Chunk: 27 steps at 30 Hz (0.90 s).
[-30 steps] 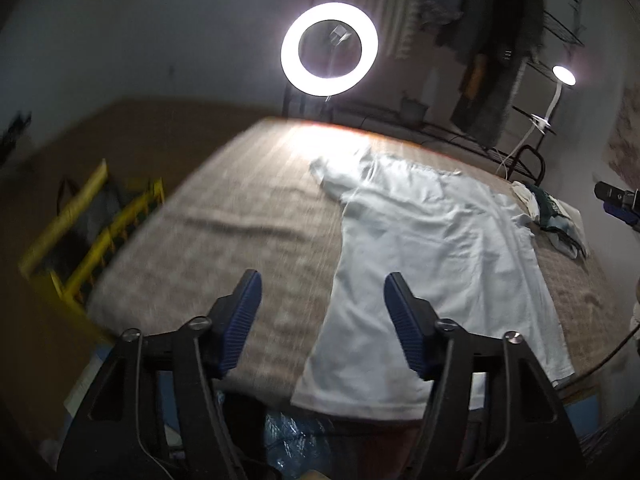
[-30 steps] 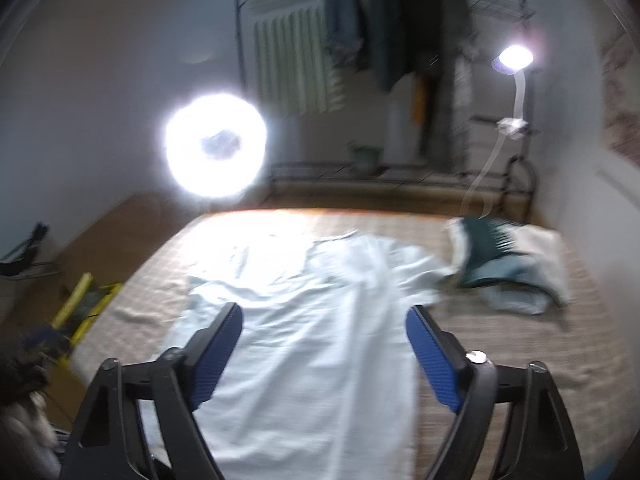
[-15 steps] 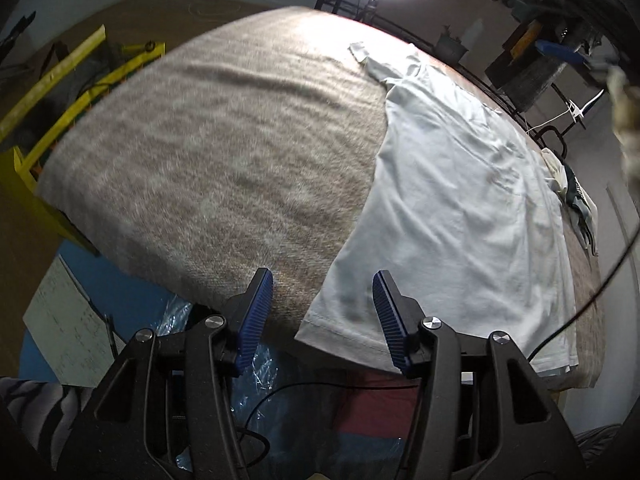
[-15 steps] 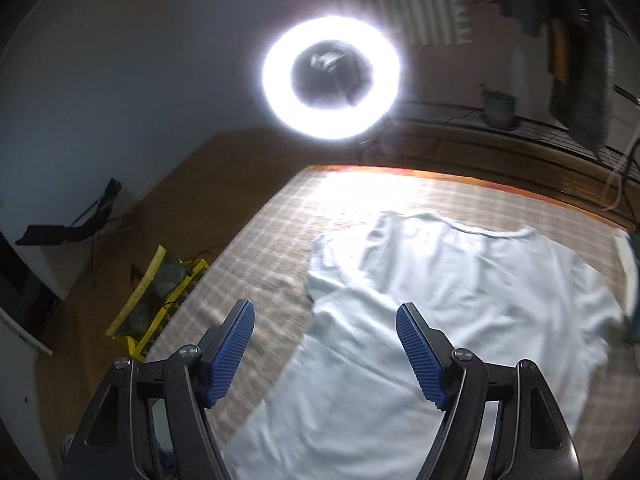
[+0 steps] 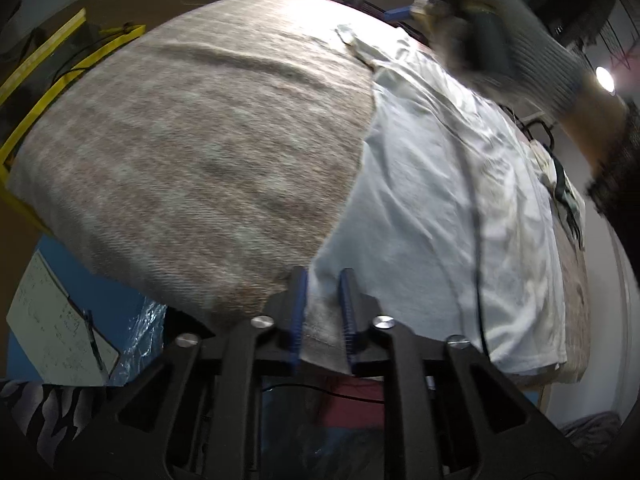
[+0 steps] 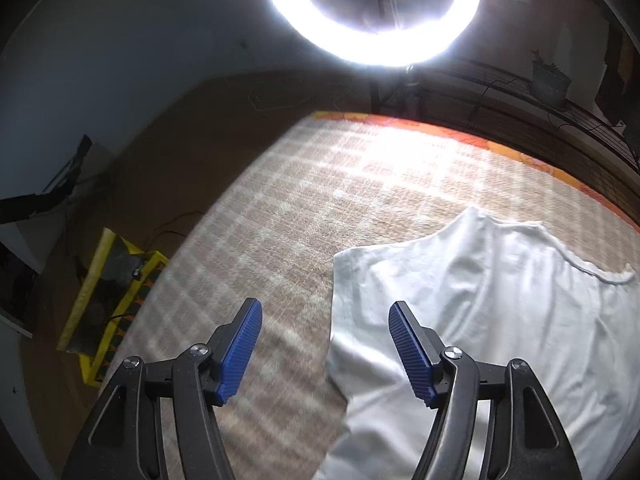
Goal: Fold small clothes
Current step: 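Grasp one side edge of the white T-shirt with left tool while right tool grasps it too, then fold the grasped side over the shirt's middle with both tools, then open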
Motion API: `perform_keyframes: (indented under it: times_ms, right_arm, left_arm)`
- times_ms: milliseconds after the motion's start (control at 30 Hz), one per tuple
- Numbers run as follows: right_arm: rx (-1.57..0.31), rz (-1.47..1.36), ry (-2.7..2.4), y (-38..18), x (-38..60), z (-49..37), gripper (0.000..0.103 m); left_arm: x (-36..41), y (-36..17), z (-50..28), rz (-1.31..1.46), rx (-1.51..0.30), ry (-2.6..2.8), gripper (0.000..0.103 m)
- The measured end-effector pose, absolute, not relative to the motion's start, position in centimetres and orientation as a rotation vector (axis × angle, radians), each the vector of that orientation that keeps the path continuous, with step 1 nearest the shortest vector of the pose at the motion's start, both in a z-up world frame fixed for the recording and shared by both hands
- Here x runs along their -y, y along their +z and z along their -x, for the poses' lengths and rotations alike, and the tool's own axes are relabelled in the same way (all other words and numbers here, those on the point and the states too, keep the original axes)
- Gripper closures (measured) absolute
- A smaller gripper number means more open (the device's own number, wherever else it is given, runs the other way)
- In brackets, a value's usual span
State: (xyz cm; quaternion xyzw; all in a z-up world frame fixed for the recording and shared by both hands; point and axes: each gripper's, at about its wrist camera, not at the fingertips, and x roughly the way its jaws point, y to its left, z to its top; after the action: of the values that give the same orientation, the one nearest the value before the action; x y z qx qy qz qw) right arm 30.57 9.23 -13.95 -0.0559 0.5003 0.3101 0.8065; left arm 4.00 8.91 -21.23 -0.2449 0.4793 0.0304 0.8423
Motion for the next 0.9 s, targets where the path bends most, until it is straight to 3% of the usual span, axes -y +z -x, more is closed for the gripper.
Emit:
perform_keyframes:
  times_ms: [200, 400, 467, 533, 600, 900]
  right_arm:
    - [-1.108, 0.193, 0.619, -17.8, -12.2, -32.8, 0.041]
    - [-1.116, 0.285, 0.569, -20.1, -13.1, -33.9, 0.052]
    - [-1.09, 0.353, 0.557, -20.2, -13.6, -33.5, 0.064]
    - [-1.063, 0.419, 0.54, -20.0, -14.0, -33.2, 0.089]
    - [-1.056, 0.435, 0.547, -19.7, -13.7, -33.2, 0.1]
    - [-1.031, 0.234, 0.588, -15.8, -9.3, -34.4, 0.101]
  left_arm:
    - [-9.1, -21.3, -4.2, 0.552, -1.01, 0.032, 0.101]
    - [-9.7, -21.0, -3.9, 0.571, -0.993, 0.025, 0.102]
    - [-9.6, -20.7, -3.8, 0.565, -0.98, 0.026, 0.103]
    - [-9.4, -20.3, -3.6, 0.547, -0.965, 0.022, 0.103]
    - [-9.1, -19.9, -3.6, 0.531, -0.956, 0.019, 0.103]
    - [-8.8, -18.2, -2.6, 0.508, -0.905, 0.01, 0.103]
